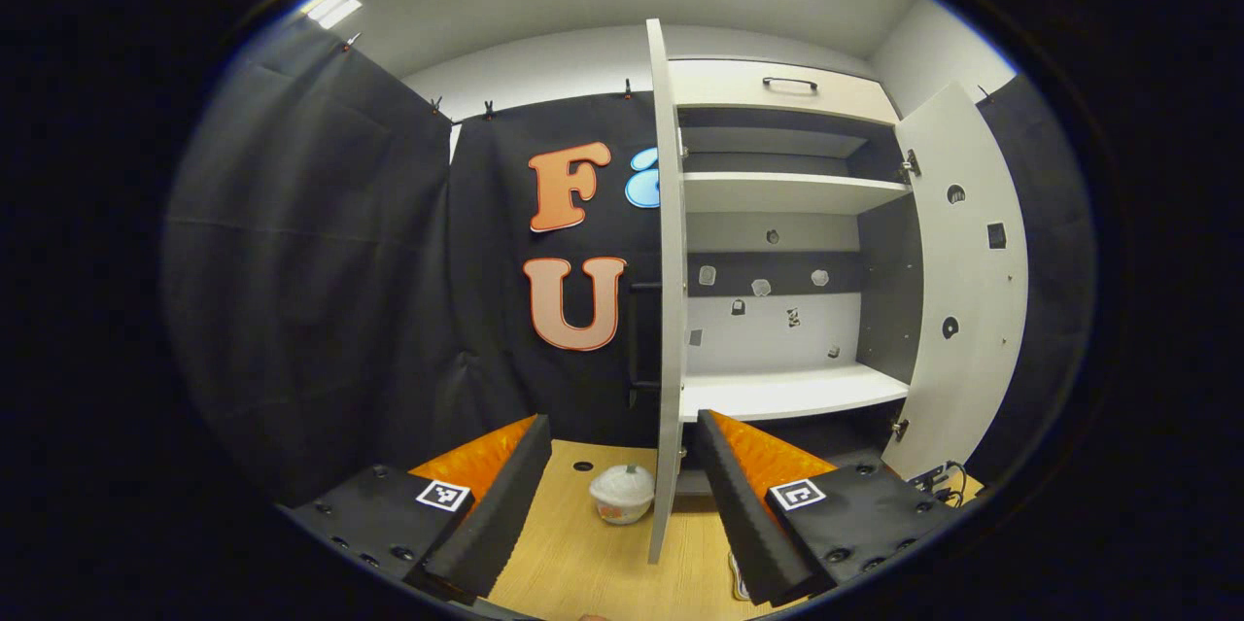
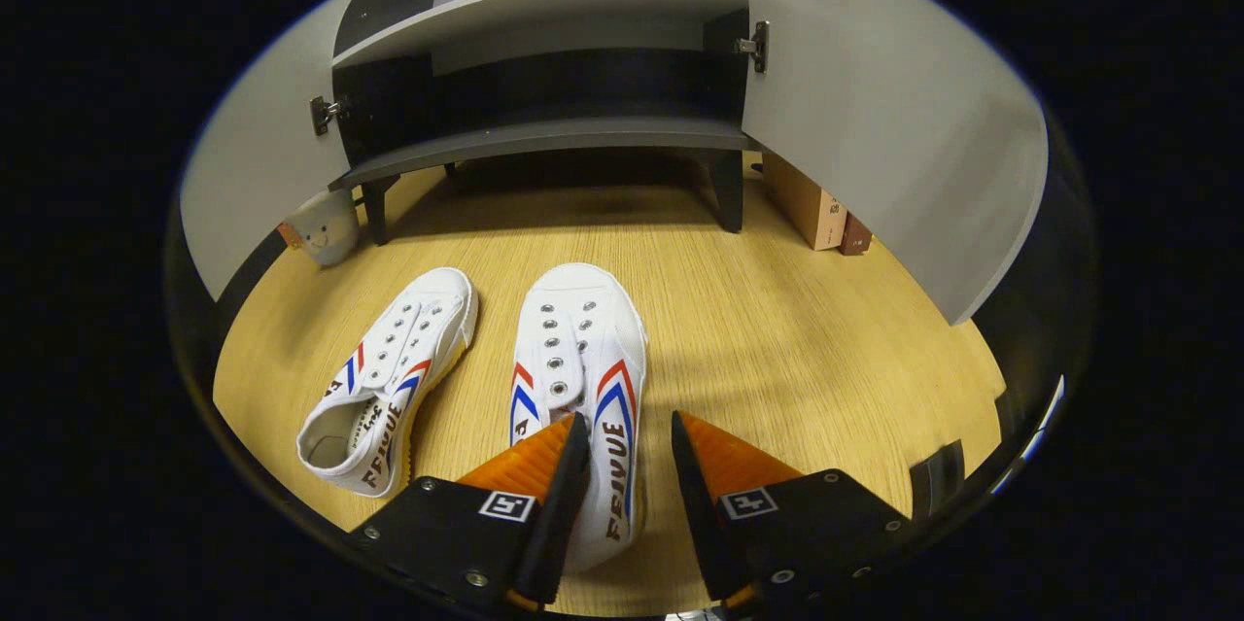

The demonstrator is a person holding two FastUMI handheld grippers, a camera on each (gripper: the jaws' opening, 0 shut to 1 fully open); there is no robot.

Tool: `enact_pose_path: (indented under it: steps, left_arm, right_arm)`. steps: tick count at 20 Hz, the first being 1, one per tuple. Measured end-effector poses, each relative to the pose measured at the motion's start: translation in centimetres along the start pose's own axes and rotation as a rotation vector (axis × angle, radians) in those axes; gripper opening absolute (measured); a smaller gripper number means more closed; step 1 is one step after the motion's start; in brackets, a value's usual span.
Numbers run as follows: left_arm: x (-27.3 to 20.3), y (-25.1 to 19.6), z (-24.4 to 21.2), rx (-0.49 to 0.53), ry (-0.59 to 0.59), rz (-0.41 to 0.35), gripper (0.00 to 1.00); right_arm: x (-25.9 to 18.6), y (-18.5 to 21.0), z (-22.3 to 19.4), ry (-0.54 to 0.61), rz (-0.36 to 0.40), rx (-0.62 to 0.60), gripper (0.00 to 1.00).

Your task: Grab one shoe with the right hand and put it into the shoe cabinet, grab the other shoe with the left hand and put it into the shoe cabinet; then close the right door with the right hand and the left door with the left hand.

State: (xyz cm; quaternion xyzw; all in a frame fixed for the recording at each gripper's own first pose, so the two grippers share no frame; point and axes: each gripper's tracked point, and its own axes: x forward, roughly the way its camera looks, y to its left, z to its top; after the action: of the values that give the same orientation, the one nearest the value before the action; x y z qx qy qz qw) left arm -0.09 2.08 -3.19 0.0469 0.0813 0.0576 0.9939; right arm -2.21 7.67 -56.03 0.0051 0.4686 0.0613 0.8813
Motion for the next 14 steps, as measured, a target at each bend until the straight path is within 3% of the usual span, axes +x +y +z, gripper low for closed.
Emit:
enact_pose_path:
  steps: [2,6,9,14]
  left_arm:
    - [0.1,0.2,-0.2,0.002,0.007,0.007,0.96]
    - [0.1,0.3,-0.1,0.009,0.006,0.019,0.96]
    - [0.0,0.3,-0.2,0.001,0.01,0.024,0.96]
    - [-0.1,0.2,0.7,0.004,-0.018,0.024,0.94]
  right_arm:
    - [0.4,0.2,-0.4,0.028,0.012,0.031,0.46]
    - [1.1,0.2,-0.9,0.038,-0.011,0.063,0.26]
    - [0.5,0.1,-0.1,0.035,-0.024,0.077,0.01]
    - [-3.0,0.1,3.1,-0.009,-0.031,0.113,0.0]
